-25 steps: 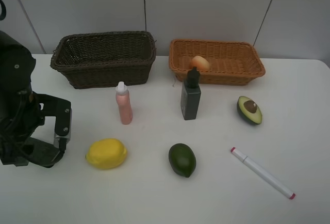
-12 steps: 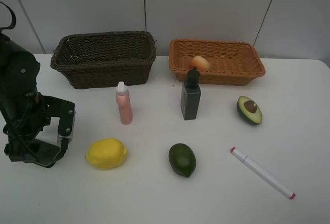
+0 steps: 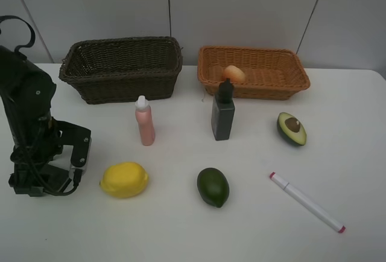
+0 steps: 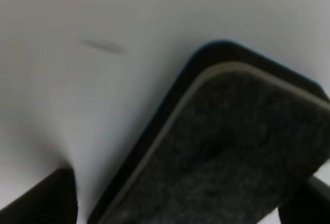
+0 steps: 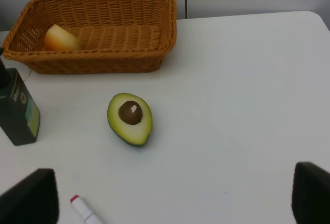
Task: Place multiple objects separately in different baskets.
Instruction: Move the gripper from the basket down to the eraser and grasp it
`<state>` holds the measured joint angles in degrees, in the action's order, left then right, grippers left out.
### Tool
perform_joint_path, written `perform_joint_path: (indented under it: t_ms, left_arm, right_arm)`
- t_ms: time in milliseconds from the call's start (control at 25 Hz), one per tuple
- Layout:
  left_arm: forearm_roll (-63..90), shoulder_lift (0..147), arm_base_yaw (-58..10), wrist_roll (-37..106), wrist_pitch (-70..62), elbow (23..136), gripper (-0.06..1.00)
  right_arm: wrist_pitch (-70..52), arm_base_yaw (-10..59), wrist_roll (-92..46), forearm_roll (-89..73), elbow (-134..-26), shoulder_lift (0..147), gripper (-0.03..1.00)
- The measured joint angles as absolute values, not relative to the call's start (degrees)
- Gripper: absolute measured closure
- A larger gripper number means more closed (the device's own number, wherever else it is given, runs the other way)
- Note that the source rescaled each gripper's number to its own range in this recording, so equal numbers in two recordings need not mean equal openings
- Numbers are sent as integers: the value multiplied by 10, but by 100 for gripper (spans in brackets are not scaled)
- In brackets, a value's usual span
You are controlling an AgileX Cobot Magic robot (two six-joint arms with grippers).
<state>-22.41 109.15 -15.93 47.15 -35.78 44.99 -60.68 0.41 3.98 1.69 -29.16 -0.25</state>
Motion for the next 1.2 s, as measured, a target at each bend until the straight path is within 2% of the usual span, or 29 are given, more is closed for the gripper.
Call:
perform_joint_path:
  t_ms: [440, 520, 640, 1000, 1200]
  left_arm:
    - [-228, 1094, -159, 458, -357, 452, -6]
    - [-229, 1094, -159, 447, -353, 452, 1]
    - [-231, 1094, -159, 419, -348, 452, 30]
    - [-234, 1087, -159, 372, -349, 451, 33]
    - [-201, 1050, -159, 161, -302, 488, 36]
  right_arm:
    - [-607, 4, 40, 17, -292, -3, -3]
    - [-607, 4, 40, 17, -292, -3, -3]
    - [-607, 4, 40, 17, -292, -3, -3]
    - [-607, 4, 40, 17, -292, -3, -3]
    - [-607, 4, 40, 17, -292, -3, -3]
